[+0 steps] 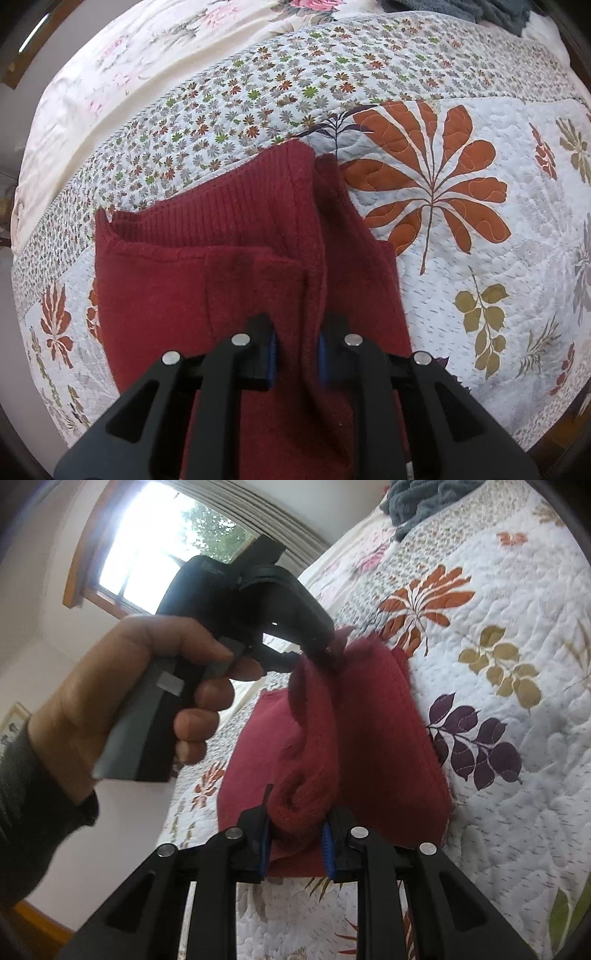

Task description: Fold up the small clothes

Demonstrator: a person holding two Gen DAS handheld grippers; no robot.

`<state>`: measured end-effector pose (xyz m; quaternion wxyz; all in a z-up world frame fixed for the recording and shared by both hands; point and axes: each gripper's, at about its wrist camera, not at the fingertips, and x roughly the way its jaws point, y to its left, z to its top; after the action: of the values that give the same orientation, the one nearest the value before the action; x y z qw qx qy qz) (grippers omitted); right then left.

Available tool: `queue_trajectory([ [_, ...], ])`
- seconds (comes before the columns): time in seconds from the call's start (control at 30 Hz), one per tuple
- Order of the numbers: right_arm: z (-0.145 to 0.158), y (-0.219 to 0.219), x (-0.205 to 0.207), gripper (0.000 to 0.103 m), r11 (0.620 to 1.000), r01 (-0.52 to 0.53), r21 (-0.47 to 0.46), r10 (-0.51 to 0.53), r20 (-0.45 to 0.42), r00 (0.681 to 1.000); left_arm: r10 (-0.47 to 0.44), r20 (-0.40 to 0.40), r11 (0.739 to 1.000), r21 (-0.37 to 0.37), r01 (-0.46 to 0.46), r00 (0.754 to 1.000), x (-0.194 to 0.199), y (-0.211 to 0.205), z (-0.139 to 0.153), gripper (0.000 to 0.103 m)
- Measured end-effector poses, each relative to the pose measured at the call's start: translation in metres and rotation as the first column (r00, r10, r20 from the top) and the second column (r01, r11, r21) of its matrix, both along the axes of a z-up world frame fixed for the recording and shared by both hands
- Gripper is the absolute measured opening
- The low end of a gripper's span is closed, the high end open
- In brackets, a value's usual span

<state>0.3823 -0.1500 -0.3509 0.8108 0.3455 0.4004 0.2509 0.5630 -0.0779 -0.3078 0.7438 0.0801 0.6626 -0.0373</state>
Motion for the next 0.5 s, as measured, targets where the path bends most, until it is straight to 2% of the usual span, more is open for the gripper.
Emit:
queue_trajectory([
  [0.2, -0.015, -0.012, 0.001, 0.022, 0.997, -0.031, 0.072, 0.033, -0.033, 0.999, 0.037, 0.042, 0.999, -0.023, -0.036, 0.998, -0.007, -0.002, -0.005, 0.015],
  [0.33, -0.024, -0.019, 0.002, 0.037, 0.994, -0.015, 0.112, 0.022, -0.06, 0.998, 0.096, 0.068, 0.993, -0.073, -0.091, 0.993, -0.01, 0.001, -0.011, 0.015],
  [0.4, -0.027, -0.023, 0.002, 0.051, 0.991, -0.008, 0.136, 0.016, -0.062, 0.998, 0.109, 0.074, 0.99, -0.094, -0.102, 0.991, -0.011, 0.002, -0.015, 0.024],
  [0.43, -0.029, -0.026, 0.003, 0.053, 0.988, 0.006, 0.157, 0.004, -0.066, 0.998, 0.117, 0.077, 0.987, -0.123, -0.107, 0.99, -0.012, 0.002, -0.017, 0.029],
  [0.5, -0.035, -0.028, 0.005, 0.056, 0.982, 0.015, 0.186, 0.001, -0.085, 0.996, 0.123, 0.105, 0.973, -0.208, -0.099, 0.987, -0.013, 0.006, -0.015, 0.046],
])
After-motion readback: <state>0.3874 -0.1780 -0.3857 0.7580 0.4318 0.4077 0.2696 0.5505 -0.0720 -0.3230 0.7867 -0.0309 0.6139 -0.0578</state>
